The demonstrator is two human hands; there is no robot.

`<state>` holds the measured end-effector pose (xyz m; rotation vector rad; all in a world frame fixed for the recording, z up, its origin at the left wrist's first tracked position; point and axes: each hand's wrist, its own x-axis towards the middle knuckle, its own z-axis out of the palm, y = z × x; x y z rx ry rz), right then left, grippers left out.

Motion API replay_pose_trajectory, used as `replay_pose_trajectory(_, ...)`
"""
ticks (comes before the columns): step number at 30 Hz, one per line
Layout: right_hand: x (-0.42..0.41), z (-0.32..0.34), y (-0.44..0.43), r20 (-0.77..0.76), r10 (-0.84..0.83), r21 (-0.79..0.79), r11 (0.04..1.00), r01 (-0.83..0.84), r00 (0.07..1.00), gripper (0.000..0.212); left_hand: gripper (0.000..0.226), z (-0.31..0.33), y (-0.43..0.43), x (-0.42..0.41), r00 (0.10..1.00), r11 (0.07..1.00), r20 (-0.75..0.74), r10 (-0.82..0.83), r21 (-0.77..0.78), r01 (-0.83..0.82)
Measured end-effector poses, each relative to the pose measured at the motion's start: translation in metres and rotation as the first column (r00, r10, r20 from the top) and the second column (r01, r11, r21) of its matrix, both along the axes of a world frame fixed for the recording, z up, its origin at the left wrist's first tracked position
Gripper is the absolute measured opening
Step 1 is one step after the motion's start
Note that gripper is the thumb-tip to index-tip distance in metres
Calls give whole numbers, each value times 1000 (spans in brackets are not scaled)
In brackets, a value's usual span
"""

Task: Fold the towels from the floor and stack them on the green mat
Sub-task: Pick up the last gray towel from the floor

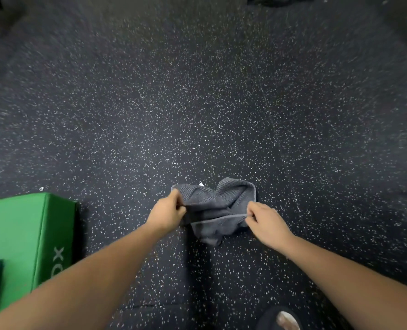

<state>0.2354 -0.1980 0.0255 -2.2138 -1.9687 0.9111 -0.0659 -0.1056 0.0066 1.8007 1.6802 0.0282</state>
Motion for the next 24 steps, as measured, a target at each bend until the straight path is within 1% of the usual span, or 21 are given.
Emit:
replay_pose_trajectory(5,-8,82,11,-113,-96,116,987,109,989,21,8,105,44,-2,980,993,187,64,88,-81)
replay_pose_trajectory(7,-13,117,12,-188,-127,159,975,158,974,19,4,145,49,0,965,989,252,68,110,-98)
replay_pose_trajectory(8,-15,135,13,-224,-139,177,968,180,965,18,6,163,49,2,954,986,290,72,121,-111)
replay_pose_trajectory(11,-22,193,9,-280,-154,216,952,218,948,16,12,216,38,9,889,972,446,99,146,-182)
replay_pose_trajectory(14,-29,252,-2,-331,-158,236,941,244,930,16,8,268,9,20,792,960,600,112,141,-243)
replay_pose_trajectory(15,-31,270,-7,-352,-162,232,939,254,922,16,7,286,-3,24,769,954,630,109,150,-258)
replay_pose_trajectory(16,-33,288,-11,-370,-169,220,939,263,913,16,8,303,-14,29,763,951,640,87,174,-254)
replay_pose_trajectory(18,-40,318,-21,-377,-167,191,948,253,911,16,8,337,-38,37,787,949,617,11,243,-203)
replay_pose_trajectory(21,-57,356,-35,-346,-142,209,952,223,928,6,10,381,-71,43,776,939,624,-89,313,-144)
replay_pose_trajectory(22,-64,368,-40,-354,-142,246,940,238,924,11,10,392,-81,45,760,937,638,-124,327,-122)
replay_pose_trajectory(24,-76,388,-49,-390,-103,340,907,247,915,40,12,407,-97,45,720,933,667,-189,350,-79)
